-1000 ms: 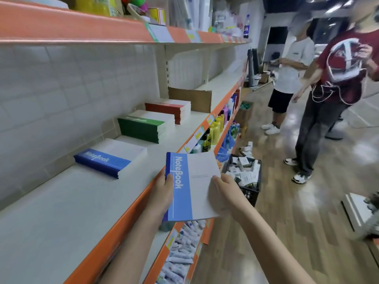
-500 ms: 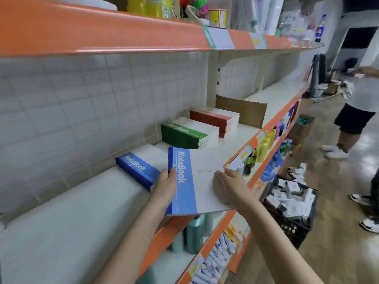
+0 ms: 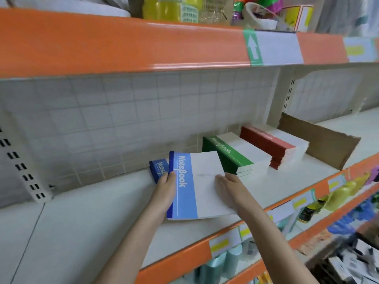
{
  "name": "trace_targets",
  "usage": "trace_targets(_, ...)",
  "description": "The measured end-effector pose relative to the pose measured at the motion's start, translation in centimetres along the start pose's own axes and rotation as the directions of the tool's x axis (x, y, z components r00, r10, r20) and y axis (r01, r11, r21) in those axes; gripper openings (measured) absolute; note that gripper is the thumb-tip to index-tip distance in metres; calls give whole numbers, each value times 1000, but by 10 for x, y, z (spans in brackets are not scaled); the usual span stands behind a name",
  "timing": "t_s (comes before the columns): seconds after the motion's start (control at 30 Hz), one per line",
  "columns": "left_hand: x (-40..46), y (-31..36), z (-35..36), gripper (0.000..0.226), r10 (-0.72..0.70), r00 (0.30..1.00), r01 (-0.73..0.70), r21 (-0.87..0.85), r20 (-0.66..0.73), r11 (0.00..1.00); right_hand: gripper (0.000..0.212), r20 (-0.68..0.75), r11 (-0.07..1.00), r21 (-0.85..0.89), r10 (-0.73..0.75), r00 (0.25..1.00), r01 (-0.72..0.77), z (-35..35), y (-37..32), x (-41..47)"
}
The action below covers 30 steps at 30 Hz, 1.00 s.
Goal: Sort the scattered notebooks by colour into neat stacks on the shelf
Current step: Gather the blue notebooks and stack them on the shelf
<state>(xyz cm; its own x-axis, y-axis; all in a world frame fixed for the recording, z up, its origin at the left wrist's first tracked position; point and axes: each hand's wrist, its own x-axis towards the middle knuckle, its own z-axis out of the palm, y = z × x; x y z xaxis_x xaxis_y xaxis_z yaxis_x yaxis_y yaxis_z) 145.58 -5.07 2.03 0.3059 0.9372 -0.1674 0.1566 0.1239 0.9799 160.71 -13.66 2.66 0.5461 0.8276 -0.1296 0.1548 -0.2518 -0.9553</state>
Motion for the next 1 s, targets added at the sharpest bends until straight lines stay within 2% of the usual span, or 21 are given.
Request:
trace_targets(0.17,7,1,14,28,-28,994,29,8,-108,1000,34,67,998,-56,-14,998,18,-11,-3,29)
trace_targets(0.3,14,2,11,27,-24,983,26,6,-184,1000,22,132,987,-136,-67,989,85,-9,-4,51)
trace_targets(0.47,26,2,-7,18,62,964,-36,104,-259,994,16,194,942,-256,-171,966,218,1,-11,73)
trace_targets(0.7,40,-2,-15,38,191,880,1,405,-434,914,26,256,855,-406,-233,938,323,19,-14,92)
trace_targets(1.0,60,-19,-16,43,266,855,33,559,-446,829,27,314,779,-493,-256,915,387,32,-9,105)
